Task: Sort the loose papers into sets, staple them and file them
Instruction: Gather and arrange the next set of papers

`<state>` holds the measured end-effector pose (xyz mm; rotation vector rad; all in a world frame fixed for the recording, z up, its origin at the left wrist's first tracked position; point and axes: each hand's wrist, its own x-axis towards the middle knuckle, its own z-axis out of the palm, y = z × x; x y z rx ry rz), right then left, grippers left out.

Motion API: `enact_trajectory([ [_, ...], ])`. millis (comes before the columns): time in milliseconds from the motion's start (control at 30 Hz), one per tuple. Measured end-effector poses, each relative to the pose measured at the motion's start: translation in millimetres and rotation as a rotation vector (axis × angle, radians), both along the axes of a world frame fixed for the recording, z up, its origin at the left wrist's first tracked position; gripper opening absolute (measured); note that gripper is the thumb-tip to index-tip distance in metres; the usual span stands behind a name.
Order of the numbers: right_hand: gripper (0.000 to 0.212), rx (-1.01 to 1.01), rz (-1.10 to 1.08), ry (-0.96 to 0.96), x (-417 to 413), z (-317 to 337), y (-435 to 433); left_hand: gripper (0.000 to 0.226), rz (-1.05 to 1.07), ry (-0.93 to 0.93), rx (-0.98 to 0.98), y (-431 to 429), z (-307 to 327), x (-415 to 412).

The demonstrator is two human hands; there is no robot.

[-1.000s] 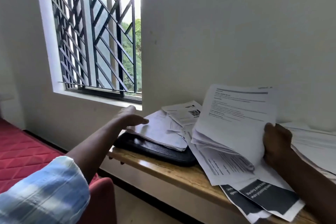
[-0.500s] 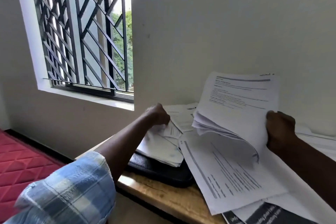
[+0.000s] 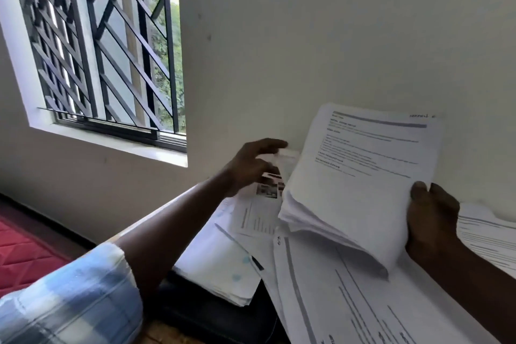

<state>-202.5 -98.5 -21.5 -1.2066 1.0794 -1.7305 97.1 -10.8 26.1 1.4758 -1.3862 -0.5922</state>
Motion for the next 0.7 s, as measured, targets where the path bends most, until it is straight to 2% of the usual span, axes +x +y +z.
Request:
enact_trajectory([
  [33, 0.03, -0.019, -0.018, 0.029, 0.7, -5.7, 0.9, 0.058, 0.145, -0.158, -0.015, -7.6, -3.4, 9.9],
  [100, 0.024, -0.045, -0.087, 0.107, 1.5, -19.4, 5.5, 0.049, 0.347, -0.414, 0.081, -10.3, -13.3, 25.8],
  [200, 0.017, -0.023, -0.178, 0.147, -3.0, -34.5, 3.5, 0.034, 0.444, -0.575, 0.245, -8.2, -23.9, 42.6],
  [233, 0.017, -0.016, -0.208, 0.157, -5.6, -36.5, 2.5, 0.036, 0.461, -0.555, 0.263, -7.1, -24.7, 44.9],
  [300, 0.023, -0.004, -0.234, 0.14, -10.1, -38.6, 0.7, 0.038, 0.419, -0.401, 0.277, -3.0, -21.0, 44.1],
  [367, 0.032, 0.012, -0.235, 0.114, -10.7, -36.3, 2.6, 0.018, 0.263, -0.295, 0.33, 3.0, -19.0, 35.4],
  [400, 0.032, 0.026, -0.242, 0.122, -10.2, -36.6, 2.8, 0.016, 0.167, -0.309, 0.32, 4.1, -22.3, 31.8],
  [467, 0.025, 0.042, -0.246, 0.146, -9.5, -38.4, 2.0, 0.046, 0.075, -0.398, 0.235, 5.1, -27.2, 20.4],
  [533, 0.026, 0.038, -0.237, 0.161, -9.3, -42.4, -0.6, 0.055, 0.057, -0.563, 0.167, 14.9, -22.9, -9.3],
  [567, 0.027, 0.03, -0.231, 0.163, -9.5, -44.1, -1.9, 0.059, 0.045, -0.658, 0.16, 17.4, -21.6, -24.8],
  [633, 0.026, 0.035, -0.215, 0.172, -11.1, -45.1, -2.5, 0.09, -0.028, -0.947, 0.159, 27.8, -21.2, -58.7],
  [700, 0.025, 0.039, -0.212, 0.186, -13.5, -44.3, -2.2, 0.111, -0.001, -1.122, 0.155, 29.1, -24.7, -74.9],
])
